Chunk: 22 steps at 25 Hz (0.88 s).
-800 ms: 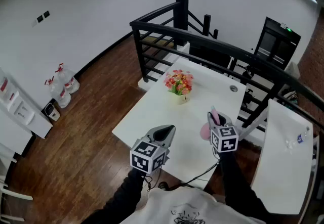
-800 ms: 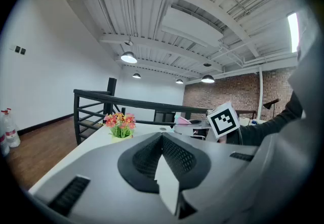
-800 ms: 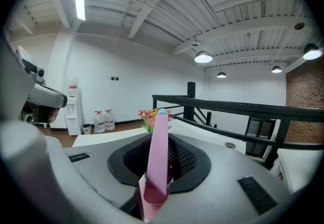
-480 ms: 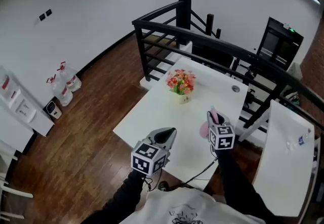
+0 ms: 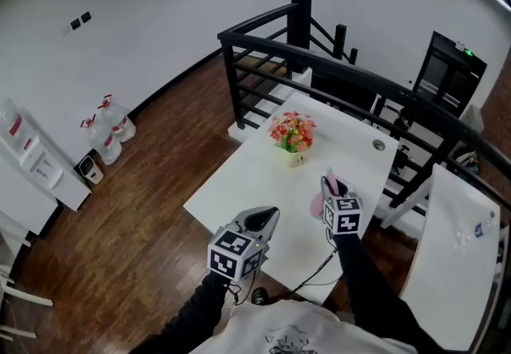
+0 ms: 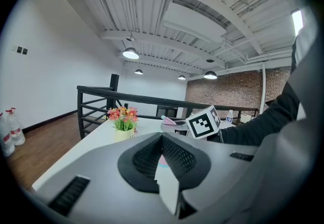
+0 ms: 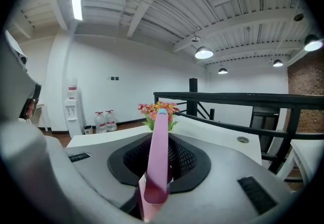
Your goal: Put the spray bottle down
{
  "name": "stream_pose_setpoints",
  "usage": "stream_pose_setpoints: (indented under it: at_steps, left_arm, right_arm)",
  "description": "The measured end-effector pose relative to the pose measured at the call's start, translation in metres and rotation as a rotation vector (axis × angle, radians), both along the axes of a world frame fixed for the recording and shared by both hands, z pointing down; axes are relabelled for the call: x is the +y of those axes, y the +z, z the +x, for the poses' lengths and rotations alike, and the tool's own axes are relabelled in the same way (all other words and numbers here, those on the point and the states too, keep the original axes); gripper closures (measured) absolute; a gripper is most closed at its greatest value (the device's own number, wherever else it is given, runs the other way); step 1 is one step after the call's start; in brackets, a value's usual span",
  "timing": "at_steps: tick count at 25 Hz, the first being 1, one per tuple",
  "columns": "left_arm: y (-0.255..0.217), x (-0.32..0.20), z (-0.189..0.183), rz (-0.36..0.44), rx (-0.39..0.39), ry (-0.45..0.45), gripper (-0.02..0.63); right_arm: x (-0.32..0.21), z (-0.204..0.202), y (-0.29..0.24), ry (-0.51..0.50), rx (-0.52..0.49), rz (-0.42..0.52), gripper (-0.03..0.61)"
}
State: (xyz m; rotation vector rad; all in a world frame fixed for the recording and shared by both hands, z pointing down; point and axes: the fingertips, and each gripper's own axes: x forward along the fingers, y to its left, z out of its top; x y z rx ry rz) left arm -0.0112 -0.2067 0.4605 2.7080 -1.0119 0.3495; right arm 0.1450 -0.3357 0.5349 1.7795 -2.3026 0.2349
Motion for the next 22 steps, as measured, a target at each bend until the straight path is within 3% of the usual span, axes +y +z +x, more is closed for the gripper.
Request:
stream_pose_setpoints:
  at_steps: [12, 14, 17, 20, 22]
  left_arm:
    - [0.002, 0.0, -0.009, -0.004, -0.005, -0.02, 0.611]
    - [0.002, 0.0, -0.008, -0.004, -0.007, -0.018, 0.611]
    - [0.001, 0.001, -0.008, -0.005, -0.01, -0.015, 0.611]
    - [-0.001, 0.003, -0.008, -0.004, -0.009, -0.01, 0.611]
    - [-0.001, 0.003, -0.008, -0.002, -0.009, -0.01, 0.611]
  right_arm:
    - [-0.002, -0.008, 0.006, 0.0, 0.037, 0.022, 0.501]
    - [-0.001, -0.009, 0.006, -0.002, 0.02, 0.023, 0.441]
    - [0.003, -0.008, 0.003, -0.003, 0.008, 0.036, 0.423]
    - [0.011, -0.007, -0.01, 0.005, -0.02, 0.07, 0.33]
    - [0.023, -0.002, -0.023, 0.022, -0.045, 0.109, 0.313]
